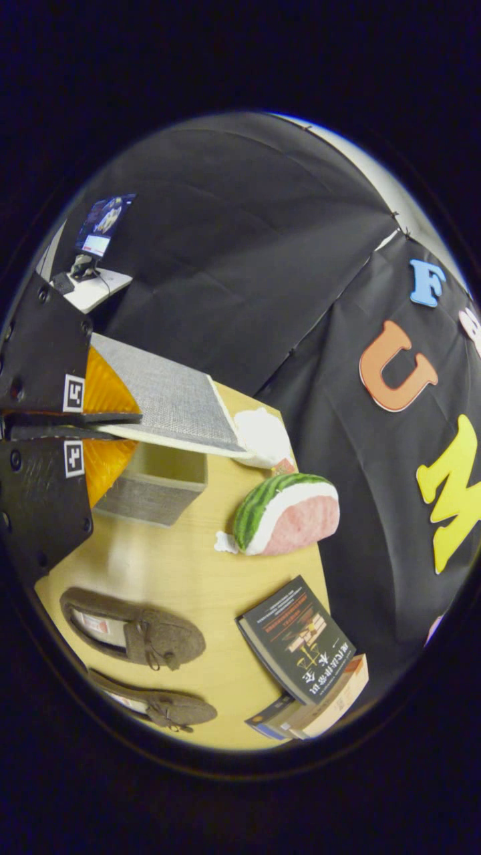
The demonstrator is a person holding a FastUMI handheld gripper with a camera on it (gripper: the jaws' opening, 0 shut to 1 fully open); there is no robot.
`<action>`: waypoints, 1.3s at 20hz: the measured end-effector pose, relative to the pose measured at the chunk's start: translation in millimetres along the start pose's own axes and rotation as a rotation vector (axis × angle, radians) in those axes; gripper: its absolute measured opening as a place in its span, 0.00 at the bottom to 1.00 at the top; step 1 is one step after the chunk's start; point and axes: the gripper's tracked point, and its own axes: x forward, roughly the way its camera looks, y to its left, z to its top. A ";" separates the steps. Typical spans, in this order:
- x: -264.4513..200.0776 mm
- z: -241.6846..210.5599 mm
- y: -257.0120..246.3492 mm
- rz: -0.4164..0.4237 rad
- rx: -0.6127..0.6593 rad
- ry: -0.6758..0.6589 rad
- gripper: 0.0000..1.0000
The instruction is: Open the storage box then place both shoes into the box .Put the left shoe in first, then the right shoe, with the right side of both shoes facing outward in a uniform manner.
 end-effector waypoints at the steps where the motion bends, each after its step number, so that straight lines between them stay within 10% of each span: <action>1: -3.1 4.5 8.1 -0.004 -0.011 -0.005 0.01; 15: 2.6 33.1 180.6 0.100 -0.092 -0.064 0.03; 20: 28.2 31.4 220.4 0.105 -0.118 -0.068 0.23; 26: 36.7 17.5 242.9 0.144 -0.108 -0.042 0.70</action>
